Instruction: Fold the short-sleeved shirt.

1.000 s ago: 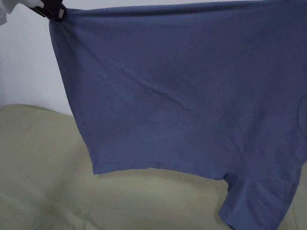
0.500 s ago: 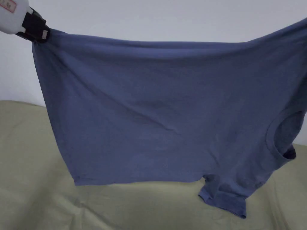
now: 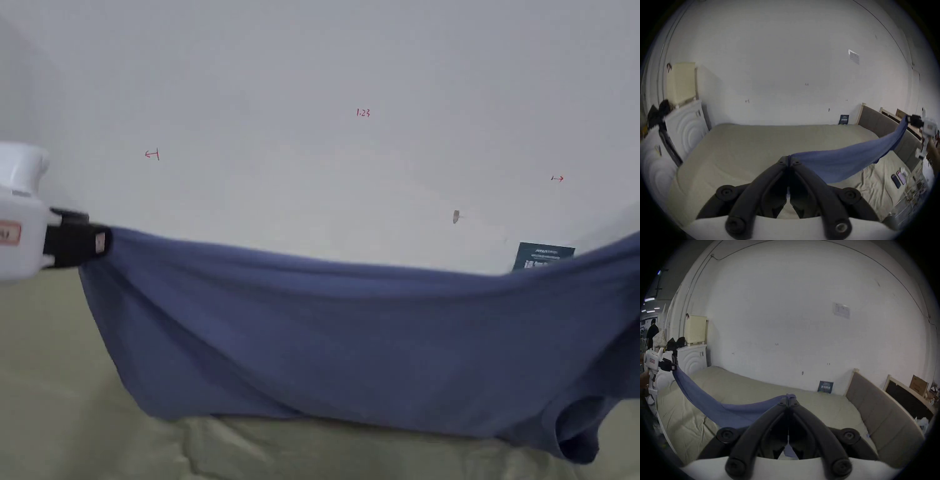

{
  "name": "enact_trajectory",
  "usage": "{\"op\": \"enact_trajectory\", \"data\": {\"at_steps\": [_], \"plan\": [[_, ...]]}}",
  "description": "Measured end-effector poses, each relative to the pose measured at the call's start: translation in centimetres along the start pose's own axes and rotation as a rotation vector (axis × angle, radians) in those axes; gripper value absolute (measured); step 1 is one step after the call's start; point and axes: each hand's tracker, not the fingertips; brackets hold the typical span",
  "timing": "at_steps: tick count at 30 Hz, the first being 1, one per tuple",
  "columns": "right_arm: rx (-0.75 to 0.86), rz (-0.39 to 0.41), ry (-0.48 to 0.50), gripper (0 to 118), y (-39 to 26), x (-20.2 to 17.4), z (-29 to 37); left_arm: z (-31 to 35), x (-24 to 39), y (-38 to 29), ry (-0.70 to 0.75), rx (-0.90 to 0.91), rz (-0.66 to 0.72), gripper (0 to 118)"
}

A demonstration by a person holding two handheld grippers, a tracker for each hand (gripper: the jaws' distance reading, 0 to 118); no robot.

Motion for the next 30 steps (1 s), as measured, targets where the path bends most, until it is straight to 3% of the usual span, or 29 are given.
{"op": "enact_trajectory", "data": {"at_steps": [2,8,17,30], "plan": [[-0.027,-0.029,0.005,0,-2.8,-0.9,1.4,1.0,0.0,-3.1,-0.001,-0.006,0.088,0],[-0.136,-0.092,0.015,0,-10.5,-3.7,6.4,3.6,0.3,-11.5,0.002,-0.079,0.122,0],[-0.273,-0.223,-0.014,0,-18.8,-4.8,12.7,7.3,1.4,-19.4,-0.022,-0.166,0.055,0],[-0.533,-0.256,-0.048,0,-28.9,-5.4,15.2,7.8,0.9,-28.3,-0.056,-0.389,0.055,2]]}}
